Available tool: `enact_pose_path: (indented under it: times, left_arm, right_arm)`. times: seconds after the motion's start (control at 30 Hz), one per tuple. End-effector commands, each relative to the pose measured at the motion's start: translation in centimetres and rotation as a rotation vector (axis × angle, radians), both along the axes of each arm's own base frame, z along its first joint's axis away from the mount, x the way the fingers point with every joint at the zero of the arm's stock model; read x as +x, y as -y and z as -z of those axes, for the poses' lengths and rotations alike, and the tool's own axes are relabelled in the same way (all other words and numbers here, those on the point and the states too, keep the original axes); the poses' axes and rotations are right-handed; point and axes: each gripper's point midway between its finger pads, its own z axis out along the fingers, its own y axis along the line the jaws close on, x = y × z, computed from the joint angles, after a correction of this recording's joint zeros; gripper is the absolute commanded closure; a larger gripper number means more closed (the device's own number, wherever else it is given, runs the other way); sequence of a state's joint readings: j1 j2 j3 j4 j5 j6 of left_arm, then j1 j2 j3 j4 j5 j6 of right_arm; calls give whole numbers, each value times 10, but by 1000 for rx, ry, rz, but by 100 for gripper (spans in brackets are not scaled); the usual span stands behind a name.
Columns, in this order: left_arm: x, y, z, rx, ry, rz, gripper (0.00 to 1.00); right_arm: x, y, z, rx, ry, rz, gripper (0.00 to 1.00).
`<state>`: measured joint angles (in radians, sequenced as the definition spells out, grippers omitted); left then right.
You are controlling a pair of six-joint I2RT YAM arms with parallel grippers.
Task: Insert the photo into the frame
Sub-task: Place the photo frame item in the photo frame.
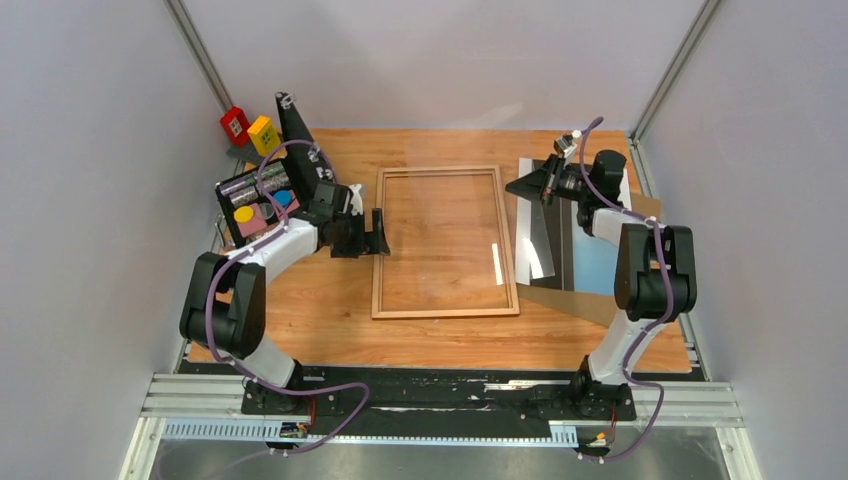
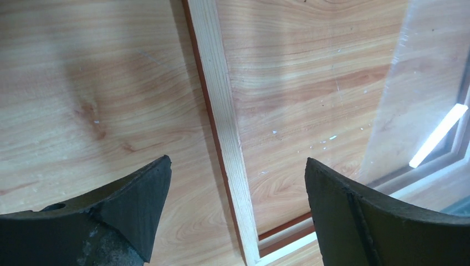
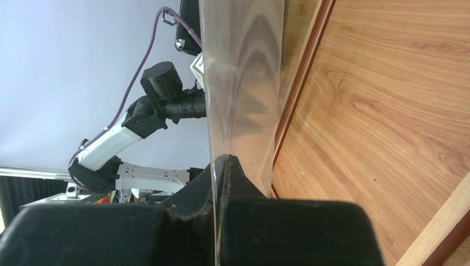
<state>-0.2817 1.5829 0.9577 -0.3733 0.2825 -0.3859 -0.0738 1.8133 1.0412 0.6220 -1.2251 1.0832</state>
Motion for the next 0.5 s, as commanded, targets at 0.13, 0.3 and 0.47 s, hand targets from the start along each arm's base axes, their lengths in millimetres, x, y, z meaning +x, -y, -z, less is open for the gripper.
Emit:
enact_pose_path:
  times: [0.13, 0.3, 0.47]
  left_arm:
    - [28, 4, -51, -15, 238, 121, 0]
    - [32, 8, -60, -35, 286, 156, 0]
    - [37, 10, -60, -52, 289, 169, 1]
  right_arm:
    - [10, -20, 7, 43, -26, 30, 100]
    - [15, -25, 16, 51, -55, 53, 100]
    - [14, -40, 26, 61, -89, 32, 100]
